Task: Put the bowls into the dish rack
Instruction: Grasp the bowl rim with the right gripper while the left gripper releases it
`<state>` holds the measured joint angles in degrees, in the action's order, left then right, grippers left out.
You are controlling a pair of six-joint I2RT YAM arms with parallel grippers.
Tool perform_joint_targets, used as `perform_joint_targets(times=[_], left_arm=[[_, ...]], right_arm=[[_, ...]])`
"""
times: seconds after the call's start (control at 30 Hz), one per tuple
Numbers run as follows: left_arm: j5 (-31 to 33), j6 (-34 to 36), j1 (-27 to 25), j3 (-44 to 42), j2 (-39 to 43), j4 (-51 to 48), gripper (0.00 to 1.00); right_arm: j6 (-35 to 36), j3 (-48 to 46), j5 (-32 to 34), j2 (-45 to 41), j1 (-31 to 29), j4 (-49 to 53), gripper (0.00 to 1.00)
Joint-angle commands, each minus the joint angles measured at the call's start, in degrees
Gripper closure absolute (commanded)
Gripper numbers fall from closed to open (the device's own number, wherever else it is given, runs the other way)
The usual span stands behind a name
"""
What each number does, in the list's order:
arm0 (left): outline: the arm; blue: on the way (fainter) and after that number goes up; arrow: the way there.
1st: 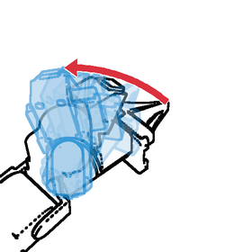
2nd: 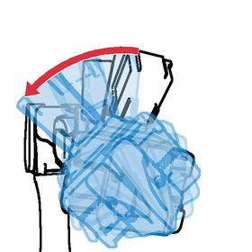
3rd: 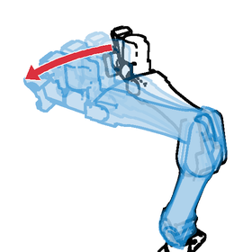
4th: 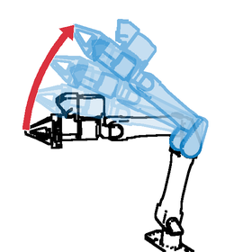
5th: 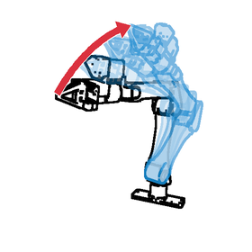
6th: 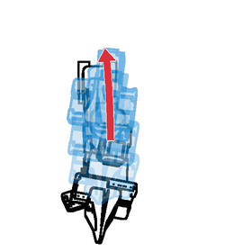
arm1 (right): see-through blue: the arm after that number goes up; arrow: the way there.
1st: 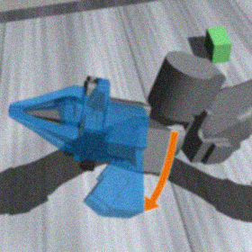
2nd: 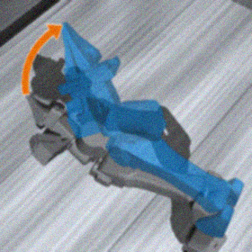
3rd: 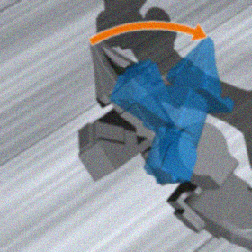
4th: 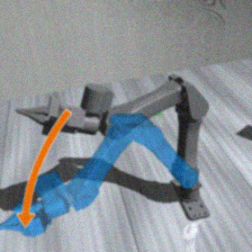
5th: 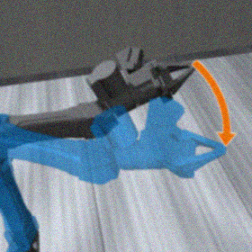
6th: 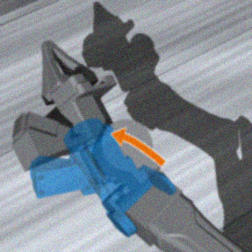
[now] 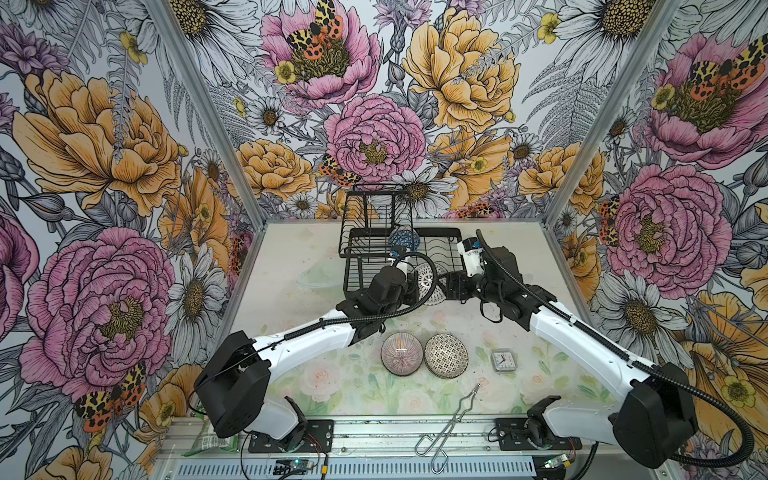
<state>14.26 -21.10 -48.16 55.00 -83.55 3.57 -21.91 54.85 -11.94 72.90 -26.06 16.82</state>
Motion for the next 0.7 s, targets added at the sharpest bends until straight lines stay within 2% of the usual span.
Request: perform_joint_targets(times=[0.0,0.1,0.23,0.4,0.67], left_arm=[[1.4,-1.3,-0.7,-0.1,-0.4,5.9,1.0],[1.3,-0.8,-1.0,0.3,-0.6,6.2,1.0],[1.0,-0.5,-1.1,0.7,-0.6,6.3,1.0],[0.7,-0.6,-1.1,0.8,-0.6,6.2,1.0],[0.3,-0.7,-1.4,1.1,-1.4,6.4,1.0]], right_arm=[[-1.8,0.5,1.6,-0.2,-0.6,-2.7,0.24],[-2.8,-0.4,1.5,-0.2,-0.8,-3.2,0.34],[-3.6,-1.3,2.1,-0.9,-0.9,-3.5,0.4],[-4.1,-1.1,2.1,-0.8,-1.0,-3.6,0.55],[-3.4,-0.6,2.9,0.1,-1.0,-3.5,0.72]])
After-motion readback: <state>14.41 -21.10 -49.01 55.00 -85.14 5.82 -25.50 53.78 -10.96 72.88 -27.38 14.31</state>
